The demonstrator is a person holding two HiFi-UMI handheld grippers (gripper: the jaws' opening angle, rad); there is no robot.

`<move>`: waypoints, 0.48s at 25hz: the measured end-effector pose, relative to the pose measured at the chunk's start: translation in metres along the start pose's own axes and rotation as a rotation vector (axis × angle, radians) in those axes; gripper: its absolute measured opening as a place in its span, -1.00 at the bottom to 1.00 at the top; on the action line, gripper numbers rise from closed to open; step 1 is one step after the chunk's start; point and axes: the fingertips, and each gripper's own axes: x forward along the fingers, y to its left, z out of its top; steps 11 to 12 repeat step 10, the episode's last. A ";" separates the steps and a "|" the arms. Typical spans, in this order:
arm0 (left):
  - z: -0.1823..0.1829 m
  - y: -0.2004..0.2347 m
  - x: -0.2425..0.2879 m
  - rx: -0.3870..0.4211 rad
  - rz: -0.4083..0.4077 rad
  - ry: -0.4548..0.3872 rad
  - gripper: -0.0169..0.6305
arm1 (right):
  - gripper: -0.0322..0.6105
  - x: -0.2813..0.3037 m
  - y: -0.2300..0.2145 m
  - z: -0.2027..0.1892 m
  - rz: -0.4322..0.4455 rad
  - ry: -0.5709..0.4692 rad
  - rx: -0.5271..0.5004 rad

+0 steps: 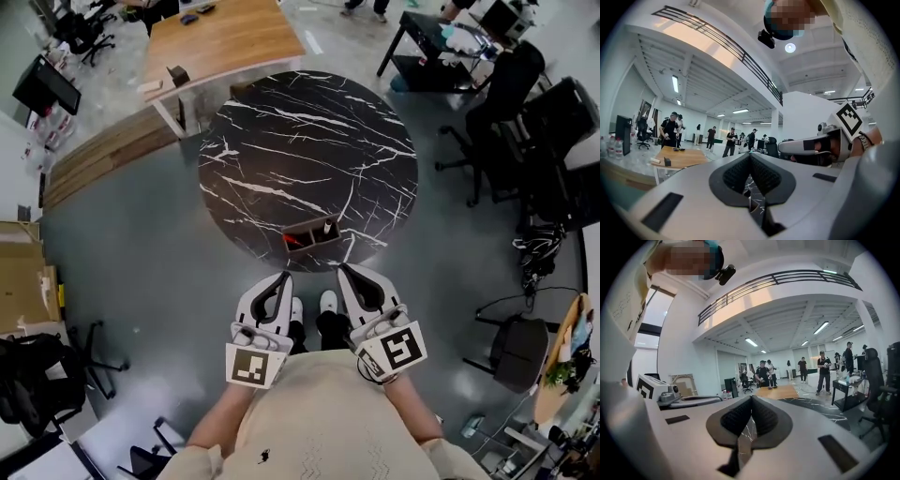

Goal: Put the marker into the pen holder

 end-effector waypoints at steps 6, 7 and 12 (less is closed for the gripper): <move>0.013 0.004 -0.006 0.007 -0.007 -0.044 -0.92 | -0.85 -0.002 0.016 0.000 0.003 0.003 -0.014; 0.014 0.004 -0.009 0.007 -0.008 -0.045 -0.92 | -0.85 -0.002 0.018 -0.001 0.003 0.004 -0.012; 0.013 0.006 -0.015 0.014 -0.012 -0.041 -0.92 | -0.85 -0.001 0.023 -0.003 0.005 0.005 -0.012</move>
